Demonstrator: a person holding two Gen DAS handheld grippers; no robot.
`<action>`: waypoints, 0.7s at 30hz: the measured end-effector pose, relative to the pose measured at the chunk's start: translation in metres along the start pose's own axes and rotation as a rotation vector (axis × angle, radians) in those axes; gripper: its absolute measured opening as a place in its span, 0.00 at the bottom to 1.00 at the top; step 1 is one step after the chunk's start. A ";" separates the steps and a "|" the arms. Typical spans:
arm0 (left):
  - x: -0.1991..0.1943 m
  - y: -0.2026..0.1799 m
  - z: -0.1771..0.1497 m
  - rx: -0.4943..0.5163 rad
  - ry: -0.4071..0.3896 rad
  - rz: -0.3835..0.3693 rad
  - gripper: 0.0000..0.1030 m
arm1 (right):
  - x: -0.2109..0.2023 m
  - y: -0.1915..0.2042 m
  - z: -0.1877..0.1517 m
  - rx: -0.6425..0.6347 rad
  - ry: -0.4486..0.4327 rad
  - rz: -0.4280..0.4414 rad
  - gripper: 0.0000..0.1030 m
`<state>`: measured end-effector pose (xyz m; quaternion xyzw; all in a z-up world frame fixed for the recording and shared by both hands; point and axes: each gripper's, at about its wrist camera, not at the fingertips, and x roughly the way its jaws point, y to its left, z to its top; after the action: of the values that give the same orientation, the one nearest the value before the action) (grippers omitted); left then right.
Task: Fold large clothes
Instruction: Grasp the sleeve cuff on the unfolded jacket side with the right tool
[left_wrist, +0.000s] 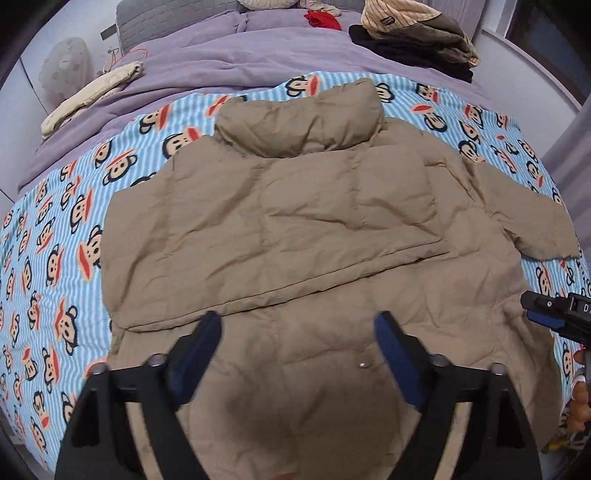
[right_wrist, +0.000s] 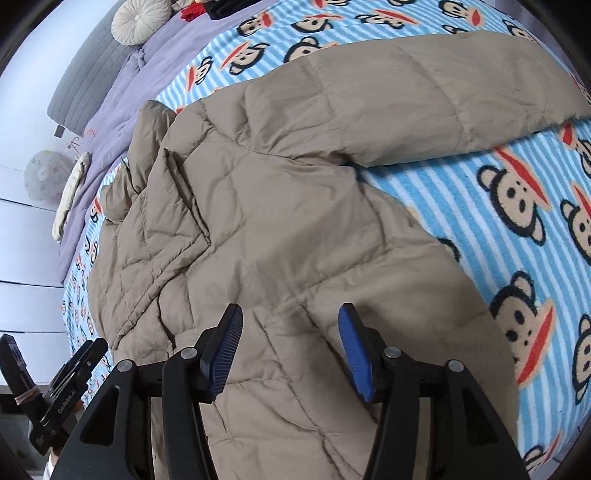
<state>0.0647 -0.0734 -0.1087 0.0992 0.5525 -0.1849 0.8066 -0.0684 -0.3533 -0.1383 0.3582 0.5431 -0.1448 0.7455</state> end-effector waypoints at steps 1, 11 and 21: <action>-0.001 -0.009 0.001 0.000 -0.008 0.000 0.97 | -0.002 -0.008 0.001 0.011 0.000 0.002 0.61; 0.025 -0.084 0.016 0.036 0.078 0.001 0.97 | -0.027 -0.096 0.039 0.145 -0.071 0.026 0.80; 0.036 -0.123 0.021 0.078 0.107 0.024 0.97 | -0.034 -0.173 0.075 0.352 -0.175 0.163 1.00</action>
<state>0.0438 -0.2000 -0.1291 0.1470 0.5859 -0.1912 0.7737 -0.1327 -0.5326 -0.1606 0.5118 0.4117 -0.2071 0.7251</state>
